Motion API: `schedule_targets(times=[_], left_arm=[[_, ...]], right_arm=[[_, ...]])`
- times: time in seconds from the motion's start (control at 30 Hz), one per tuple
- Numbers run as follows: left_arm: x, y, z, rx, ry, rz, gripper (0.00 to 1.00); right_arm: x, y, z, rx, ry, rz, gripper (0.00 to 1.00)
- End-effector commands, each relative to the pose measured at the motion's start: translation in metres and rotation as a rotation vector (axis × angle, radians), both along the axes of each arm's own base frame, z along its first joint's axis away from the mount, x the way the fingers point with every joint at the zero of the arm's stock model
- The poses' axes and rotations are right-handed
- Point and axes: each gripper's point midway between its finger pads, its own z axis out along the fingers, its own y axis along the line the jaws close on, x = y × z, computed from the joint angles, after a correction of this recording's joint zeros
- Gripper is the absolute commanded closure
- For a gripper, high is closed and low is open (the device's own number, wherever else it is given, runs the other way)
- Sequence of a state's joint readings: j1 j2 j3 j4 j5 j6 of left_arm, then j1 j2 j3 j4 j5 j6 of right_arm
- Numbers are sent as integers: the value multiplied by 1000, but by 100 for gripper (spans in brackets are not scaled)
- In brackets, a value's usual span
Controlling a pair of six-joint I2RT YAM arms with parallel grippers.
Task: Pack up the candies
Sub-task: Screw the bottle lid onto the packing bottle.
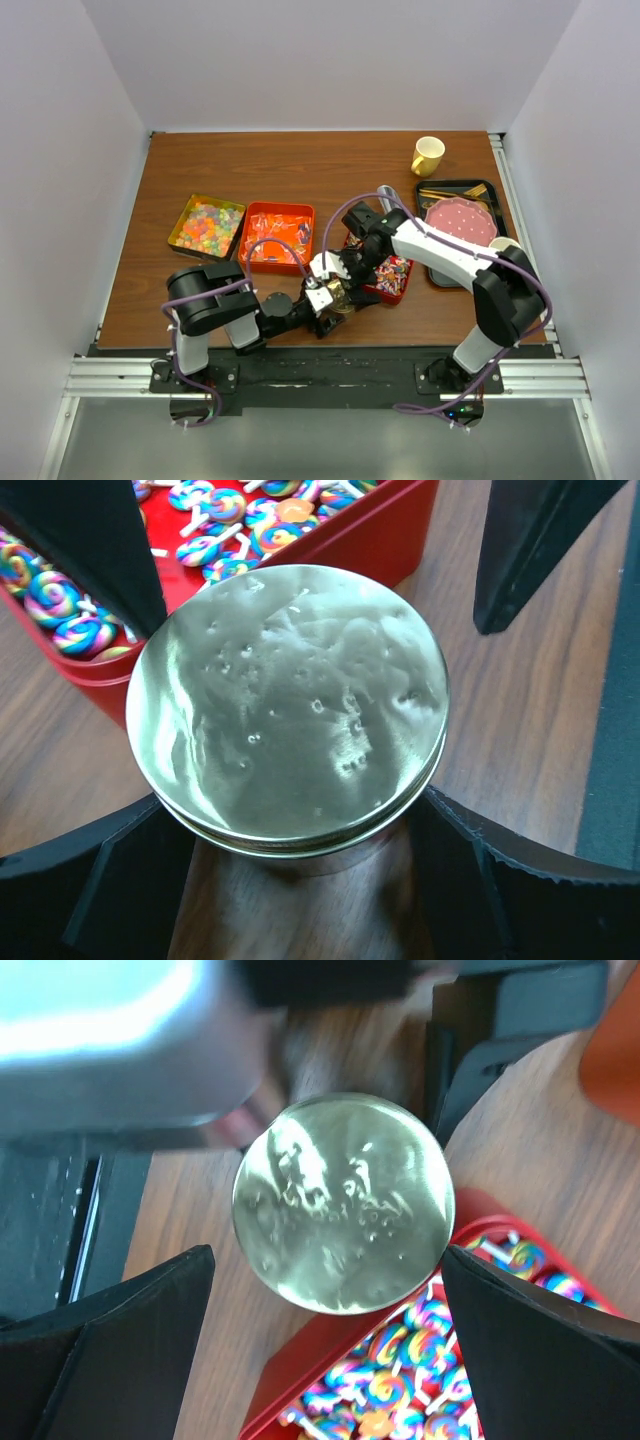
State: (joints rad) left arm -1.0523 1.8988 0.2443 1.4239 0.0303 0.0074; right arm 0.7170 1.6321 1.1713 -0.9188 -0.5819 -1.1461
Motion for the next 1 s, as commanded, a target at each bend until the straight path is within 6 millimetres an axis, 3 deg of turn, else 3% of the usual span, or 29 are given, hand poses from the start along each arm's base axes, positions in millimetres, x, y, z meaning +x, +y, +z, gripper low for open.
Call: schedule_targets(times=[0.0,0.3,0.43,0.57,0.7,0.97], left_arm=[[-2,17,-36,100,108,41,100],[-6,15,-41,108,128,9,100],[-8,14,-42,116,124,-6,100],[-14,11,-52,163,139,-35,100],[-20,8,-51,167,138,-67,100],[-21,7,-57,205,124,-97,100]], right_arm=[[-27,-21,4,-51,41,5,1],[-56,-59,7,-151,79,-34,1],[-42,-67,8,-146,46,-103,1],[-16,-48,22,-78,-11,-135,1],[4,-15,37,38,-28,-141,1],[5,12,24,74,-6,-64,1]])
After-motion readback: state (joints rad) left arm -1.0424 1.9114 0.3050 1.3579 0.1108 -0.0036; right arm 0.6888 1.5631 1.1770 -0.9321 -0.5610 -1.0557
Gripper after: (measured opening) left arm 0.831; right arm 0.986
